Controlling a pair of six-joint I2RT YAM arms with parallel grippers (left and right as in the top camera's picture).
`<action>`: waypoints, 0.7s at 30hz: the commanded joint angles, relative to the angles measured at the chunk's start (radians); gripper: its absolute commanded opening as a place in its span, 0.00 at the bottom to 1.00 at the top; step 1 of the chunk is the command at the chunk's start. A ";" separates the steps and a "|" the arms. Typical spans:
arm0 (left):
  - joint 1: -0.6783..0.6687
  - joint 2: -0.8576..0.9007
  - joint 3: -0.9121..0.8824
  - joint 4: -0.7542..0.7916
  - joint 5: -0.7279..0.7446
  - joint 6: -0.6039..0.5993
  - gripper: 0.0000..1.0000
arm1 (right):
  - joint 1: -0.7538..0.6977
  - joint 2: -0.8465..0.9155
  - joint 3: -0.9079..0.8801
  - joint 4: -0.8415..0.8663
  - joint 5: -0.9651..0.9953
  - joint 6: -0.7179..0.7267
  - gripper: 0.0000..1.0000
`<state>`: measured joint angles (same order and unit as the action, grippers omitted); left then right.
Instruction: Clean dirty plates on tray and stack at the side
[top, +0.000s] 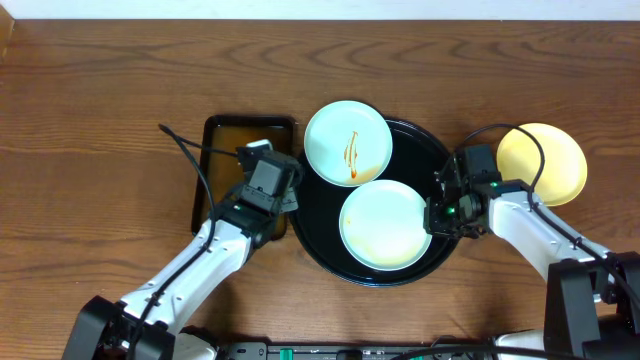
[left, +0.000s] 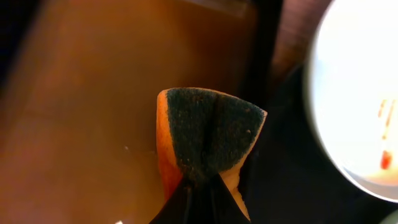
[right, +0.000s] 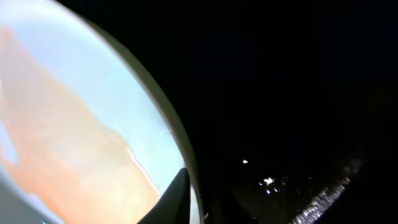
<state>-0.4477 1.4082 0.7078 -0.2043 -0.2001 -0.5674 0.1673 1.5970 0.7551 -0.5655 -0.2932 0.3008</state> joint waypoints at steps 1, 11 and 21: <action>0.046 -0.012 -0.003 -0.017 -0.023 0.018 0.07 | 0.011 0.006 -0.045 0.045 -0.048 -0.014 0.06; 0.135 -0.009 -0.003 -0.047 -0.022 0.018 0.07 | 0.011 0.005 -0.044 0.121 -0.074 -0.067 0.01; 0.135 -0.009 -0.003 -0.057 -0.022 0.018 0.08 | 0.010 -0.098 -0.040 0.123 -0.141 -0.183 0.01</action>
<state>-0.3168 1.4082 0.7078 -0.2592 -0.2020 -0.5671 0.1673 1.5692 0.7155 -0.4480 -0.3782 0.1783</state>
